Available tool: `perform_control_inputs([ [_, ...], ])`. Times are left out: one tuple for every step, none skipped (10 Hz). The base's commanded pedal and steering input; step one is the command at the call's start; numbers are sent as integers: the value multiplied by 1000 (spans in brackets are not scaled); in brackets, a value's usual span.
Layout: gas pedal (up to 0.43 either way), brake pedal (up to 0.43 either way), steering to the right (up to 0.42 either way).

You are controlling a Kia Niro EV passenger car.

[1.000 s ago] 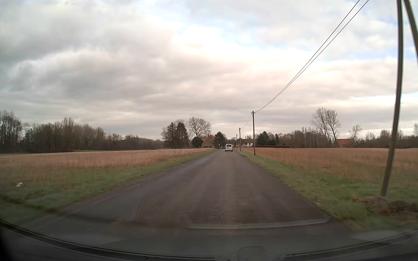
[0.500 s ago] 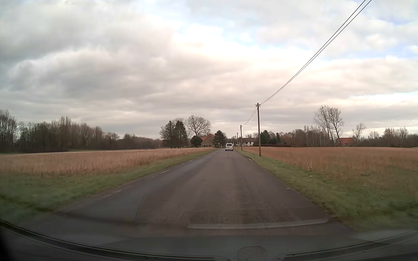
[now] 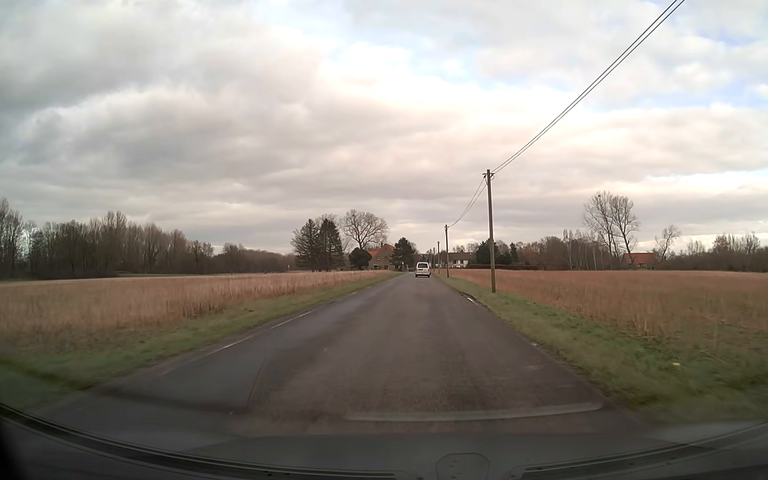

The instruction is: Follow the waypoints while adhering to traffic rules and regulations

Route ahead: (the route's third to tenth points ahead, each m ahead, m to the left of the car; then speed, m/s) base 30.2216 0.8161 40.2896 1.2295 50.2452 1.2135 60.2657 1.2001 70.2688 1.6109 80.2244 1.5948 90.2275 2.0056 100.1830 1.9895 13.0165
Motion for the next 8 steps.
perform_control_inputs([
  [150,0,1],
  [150,0,1],
  [150,0,1],
  [150,0,1],
  [150,0,1],
  [150,0,1],
  [150,0,1],
  [150,0,1],
])
